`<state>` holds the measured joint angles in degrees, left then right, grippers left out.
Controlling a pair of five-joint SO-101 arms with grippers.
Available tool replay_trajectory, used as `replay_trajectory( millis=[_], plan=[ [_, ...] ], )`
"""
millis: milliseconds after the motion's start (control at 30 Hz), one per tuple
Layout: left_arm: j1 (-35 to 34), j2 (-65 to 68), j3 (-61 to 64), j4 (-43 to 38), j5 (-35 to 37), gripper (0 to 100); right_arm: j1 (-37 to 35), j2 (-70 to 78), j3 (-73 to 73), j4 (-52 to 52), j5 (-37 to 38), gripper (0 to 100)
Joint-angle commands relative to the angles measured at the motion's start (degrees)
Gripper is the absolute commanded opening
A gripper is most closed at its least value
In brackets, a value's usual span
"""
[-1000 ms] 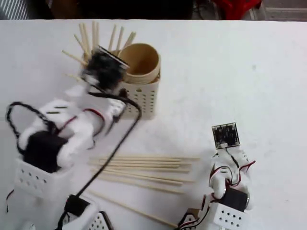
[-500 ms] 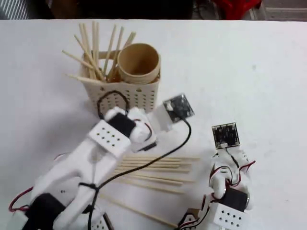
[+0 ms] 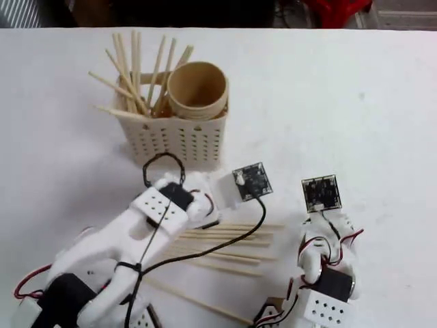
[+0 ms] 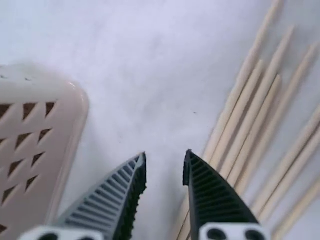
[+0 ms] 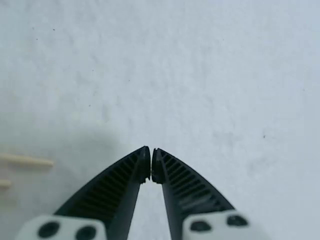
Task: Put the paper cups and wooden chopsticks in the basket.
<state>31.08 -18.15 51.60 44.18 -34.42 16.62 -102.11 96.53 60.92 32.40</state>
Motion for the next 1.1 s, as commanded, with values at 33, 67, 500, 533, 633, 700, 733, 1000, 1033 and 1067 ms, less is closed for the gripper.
replay_trajectory(
  millis=[33,67,500,533,633,700,733,1000,1033,1067],
  plan=[
    [0.75,0.04,0.00,-1.58,-0.79,14,0.40,-0.48,0.35,0.13,0.18,2.5],
    [0.66,0.04,0.00,-1.67,-0.79,14,0.40,-0.48,0.35,0.13,0.18,2.5],
    [0.66,9.01,-4.04,-2.81,-0.79,14,0.40,-0.48,0.35,0.13,0.18,2.5],
    [0.66,11.03,-5.10,-2.81,-0.79,14,0.40,-0.48,0.35,0.13,0.18,2.5],
    [0.66,15.34,-7.82,-2.46,-0.70,14,0.40,-0.48,0.35,0.13,0.18,2.5],
    [0.66,16.04,-9.41,-0.35,-0.79,14,0.40,-0.48,0.35,0.13,0.18,2.5],
    [0.66,16.31,-9.67,0.26,-0.88,14,0.40,-0.48,0.35,0.13,0.18,2.5],
    [0.04,7.16,-9.41,5.89,1.23,14,0.40,-0.48,0.35,0.13,0.18,2.5],
    [0.31,5.32,-8.70,7.12,0.97,14,0.40,-0.48,0.35,0.13,0.18,2.5],
    [0.66,3.74,-7.74,7.38,0.97,14,0.40,-0.48,0.35,0.13,0.18,2.5]
  ],
)
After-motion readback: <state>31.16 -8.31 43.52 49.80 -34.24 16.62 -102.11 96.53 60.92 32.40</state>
